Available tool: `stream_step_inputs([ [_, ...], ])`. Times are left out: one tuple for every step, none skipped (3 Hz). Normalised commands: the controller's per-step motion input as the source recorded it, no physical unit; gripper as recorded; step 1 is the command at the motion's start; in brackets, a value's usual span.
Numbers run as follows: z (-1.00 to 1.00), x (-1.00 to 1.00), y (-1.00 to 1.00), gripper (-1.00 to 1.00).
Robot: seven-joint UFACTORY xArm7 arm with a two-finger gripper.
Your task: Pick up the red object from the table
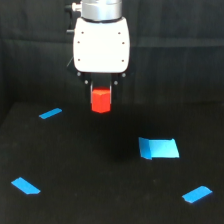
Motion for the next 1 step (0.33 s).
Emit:
stream_step_inputs([
  [0.10,-0.05,-0.03,-0.94],
])
